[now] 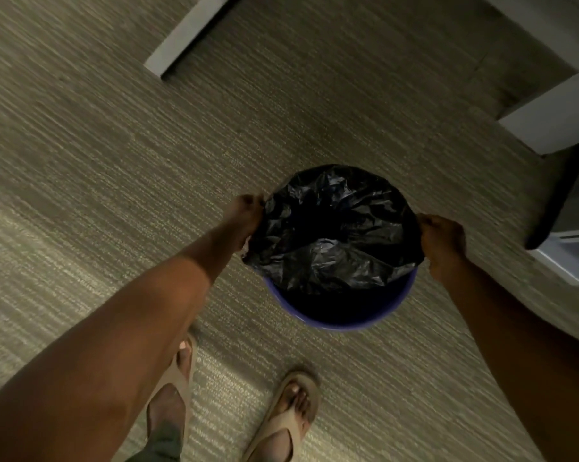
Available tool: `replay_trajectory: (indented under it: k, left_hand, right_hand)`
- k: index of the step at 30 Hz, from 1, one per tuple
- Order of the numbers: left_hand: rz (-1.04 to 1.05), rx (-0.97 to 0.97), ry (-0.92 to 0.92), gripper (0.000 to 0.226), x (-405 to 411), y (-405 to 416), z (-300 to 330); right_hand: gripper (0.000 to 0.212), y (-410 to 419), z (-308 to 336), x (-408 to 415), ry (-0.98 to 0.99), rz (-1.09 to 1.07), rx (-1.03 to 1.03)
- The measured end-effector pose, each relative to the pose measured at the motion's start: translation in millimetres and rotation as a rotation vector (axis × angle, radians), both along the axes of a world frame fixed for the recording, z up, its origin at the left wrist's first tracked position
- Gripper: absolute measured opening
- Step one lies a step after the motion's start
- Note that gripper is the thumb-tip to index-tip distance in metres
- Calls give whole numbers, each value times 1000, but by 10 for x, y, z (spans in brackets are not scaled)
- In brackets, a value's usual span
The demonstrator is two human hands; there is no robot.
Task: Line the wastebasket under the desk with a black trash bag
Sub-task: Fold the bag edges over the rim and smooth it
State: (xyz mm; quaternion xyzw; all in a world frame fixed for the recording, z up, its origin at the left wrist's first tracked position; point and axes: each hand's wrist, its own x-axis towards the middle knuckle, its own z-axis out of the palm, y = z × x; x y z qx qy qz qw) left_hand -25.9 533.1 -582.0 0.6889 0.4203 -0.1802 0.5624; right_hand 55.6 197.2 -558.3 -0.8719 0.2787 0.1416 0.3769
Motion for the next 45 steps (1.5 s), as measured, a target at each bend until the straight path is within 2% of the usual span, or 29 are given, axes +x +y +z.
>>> replay_trajectory:
  k: [2,4,6,7,8,10,11,13,15,17,20,25,31,34,37,39,41,43,45]
  left_hand:
    - [-18,375,-99,38,-64,39,24]
    - [-10,631,-325,32,-160,32,173]
    - [-186,748,-611,29,-325,-74,381]
    - [-342,789,-713,27,-442,-154,453]
    - [-493,800,-761,27,-577,-237,505]
    - [-740,798,-706,36,-838,-352,575]
    - [-830,797,-651,40,-956,-373,579]
    - [-953,783,-582,40,-1159,-361,573]
    - [-989,787,-609,30,-1329,-319,532]
    - [-991,837,-685,22,-1486,-300,492]
    - [-984,897,-731,40,-1631,-291,472]
    - [-1030,889,-611,55,-1730,-388,469]
    - [-1163,808,-531,52,-1779,-371,381]
    - [-1270,749,-377,61,-1713,-326,324]
    - [-1349,672,-226,53,-1637,-304,227]
    - [-1229,530,-285,46,-1622,-295,219]
    - [-820,424,-425,33,-1609,-292,292]
    - [-439,523,-528,22,-1561,-272,390]
    - [-299,608,-599,21,-1435,-279,496]
  right_hand:
    - [33,13,102,-71,-132,-11,-230]
    - [35,71,280,-226,-415,96,-402]
    - [31,191,467,-484,-633,439,-408]
    - [36,244,516,-638,-631,656,-378]
    - [46,268,528,-784,-544,843,-373]
    - [60,251,515,-1014,-306,1035,-434]
    - [54,220,504,-1087,-227,1044,-465]
    - [30,109,509,-1181,-253,1021,-449]
    - [17,-33,523,-1299,-370,989,-377]
    - [19,-181,516,-1462,-411,952,-340]
    - [27,-345,483,-1709,-403,954,-325]
    - [26,-457,369,-1834,-449,1033,-322]
    - [33,-394,191,-1787,-427,1186,-476]
    - [42,-362,122,-1792,-345,1210,-568]
    - [52,-347,104,-1839,-247,1251,-542]
    - [44,-334,115,-1841,-282,1188,-459]
    - [24,-319,185,-1821,-390,960,-349]
    - [14,-309,282,-1790,-488,672,-316]
    - [25,-277,351,-1715,-503,457,-317]
